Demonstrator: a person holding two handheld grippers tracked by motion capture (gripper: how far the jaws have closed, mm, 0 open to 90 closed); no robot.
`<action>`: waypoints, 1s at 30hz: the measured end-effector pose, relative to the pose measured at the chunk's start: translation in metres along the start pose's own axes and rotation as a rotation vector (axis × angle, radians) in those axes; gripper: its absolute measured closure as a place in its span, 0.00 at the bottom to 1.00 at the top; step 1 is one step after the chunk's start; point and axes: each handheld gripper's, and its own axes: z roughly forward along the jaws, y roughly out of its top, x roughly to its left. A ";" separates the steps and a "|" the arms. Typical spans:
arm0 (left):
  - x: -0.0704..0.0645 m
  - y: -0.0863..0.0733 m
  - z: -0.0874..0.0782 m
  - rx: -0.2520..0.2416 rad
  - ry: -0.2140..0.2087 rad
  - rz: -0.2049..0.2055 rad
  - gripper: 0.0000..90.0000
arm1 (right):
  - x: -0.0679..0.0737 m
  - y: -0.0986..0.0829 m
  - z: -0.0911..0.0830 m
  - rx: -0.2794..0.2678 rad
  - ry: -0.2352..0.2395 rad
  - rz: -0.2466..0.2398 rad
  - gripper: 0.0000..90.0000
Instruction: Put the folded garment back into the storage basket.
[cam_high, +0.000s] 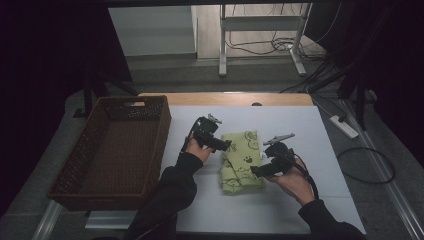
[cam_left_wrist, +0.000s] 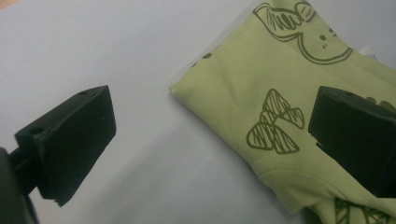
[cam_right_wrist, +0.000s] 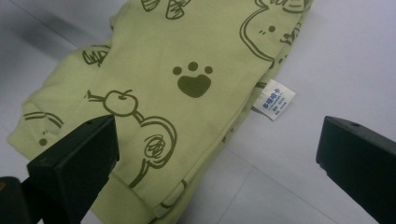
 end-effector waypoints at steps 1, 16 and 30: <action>0.001 0.000 0.001 0.002 0.001 0.000 0.01 | 0.000 0.000 0.000 0.000 0.000 0.000 0.00; 0.009 -0.007 0.026 0.042 0.017 -0.025 0.00 | -0.006 -0.006 0.020 0.065 -0.008 0.007 0.00; 0.015 -0.017 0.039 0.067 -0.031 -0.075 0.00 | -0.008 -0.015 0.038 0.132 0.021 0.043 0.00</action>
